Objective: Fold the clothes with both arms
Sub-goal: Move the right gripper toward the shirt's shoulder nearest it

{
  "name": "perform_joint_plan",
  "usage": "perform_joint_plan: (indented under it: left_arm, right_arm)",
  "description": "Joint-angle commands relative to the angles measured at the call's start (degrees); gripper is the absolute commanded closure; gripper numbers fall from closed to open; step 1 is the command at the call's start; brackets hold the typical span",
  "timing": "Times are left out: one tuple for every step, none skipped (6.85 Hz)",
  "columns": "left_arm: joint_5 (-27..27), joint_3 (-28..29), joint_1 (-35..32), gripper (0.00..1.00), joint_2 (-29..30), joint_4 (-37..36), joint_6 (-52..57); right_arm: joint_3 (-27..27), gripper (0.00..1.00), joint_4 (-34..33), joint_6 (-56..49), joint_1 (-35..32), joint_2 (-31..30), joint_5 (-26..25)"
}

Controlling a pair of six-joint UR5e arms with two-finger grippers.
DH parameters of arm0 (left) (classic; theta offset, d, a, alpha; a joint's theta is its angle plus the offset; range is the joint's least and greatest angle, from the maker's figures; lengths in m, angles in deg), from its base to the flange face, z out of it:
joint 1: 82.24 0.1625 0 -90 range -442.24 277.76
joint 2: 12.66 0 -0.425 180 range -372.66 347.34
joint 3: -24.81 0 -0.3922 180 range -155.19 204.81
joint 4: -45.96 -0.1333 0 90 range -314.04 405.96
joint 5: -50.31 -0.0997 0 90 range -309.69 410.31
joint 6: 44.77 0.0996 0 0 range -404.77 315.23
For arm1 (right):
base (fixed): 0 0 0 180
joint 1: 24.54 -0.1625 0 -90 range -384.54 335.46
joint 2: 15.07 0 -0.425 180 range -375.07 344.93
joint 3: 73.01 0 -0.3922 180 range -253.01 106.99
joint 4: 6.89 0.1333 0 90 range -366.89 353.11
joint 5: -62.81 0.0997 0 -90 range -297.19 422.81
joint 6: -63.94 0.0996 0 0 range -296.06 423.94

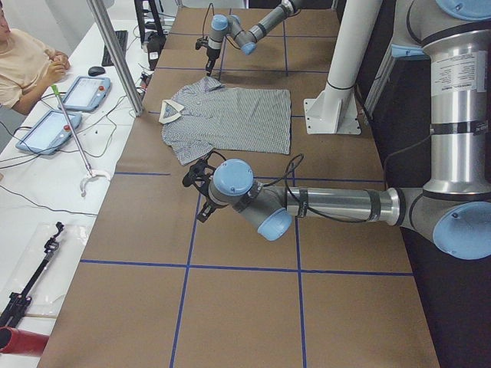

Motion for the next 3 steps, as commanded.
perform_joint_plan:
  left_arm:
    - [-0.1, 0.6, 0.0, 0.0, 0.0, 0.3, 0.1]
    - [-0.1, 0.6, -0.1, 0.0, 0.0, 0.3, 0.1]
    - [-0.1, 0.6, -0.1, 0.0, -0.1, 0.3, 0.1]
  right_arm:
    - [-0.1, 1.0, 0.0, 0.3, 0.1, 1.2, 0.1]
    - [-0.5, 1.0, 0.1, 0.2, 0.1, 1.2, 0.3]
    - [-0.8, 1.0, 0.3, 0.2, 0.1, 1.3, 0.6]
